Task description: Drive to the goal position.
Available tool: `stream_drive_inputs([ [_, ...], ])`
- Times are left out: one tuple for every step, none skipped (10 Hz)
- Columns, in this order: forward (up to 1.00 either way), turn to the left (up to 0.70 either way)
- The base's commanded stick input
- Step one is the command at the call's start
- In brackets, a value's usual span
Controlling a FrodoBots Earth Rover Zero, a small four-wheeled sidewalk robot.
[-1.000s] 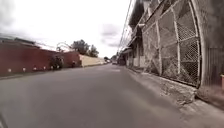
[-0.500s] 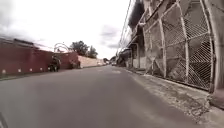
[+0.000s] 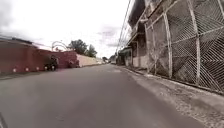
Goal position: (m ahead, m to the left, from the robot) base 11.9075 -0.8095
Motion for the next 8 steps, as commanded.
stream_drive_inputs([
  [0.70,0.00],
  [0.70,0.00],
  [0.70,0.00],
  [0.70,0.00],
  [0.70,0.00],
  [0.70,0.00],
  [0.70,0.00],
  [0.70,0.00],
])
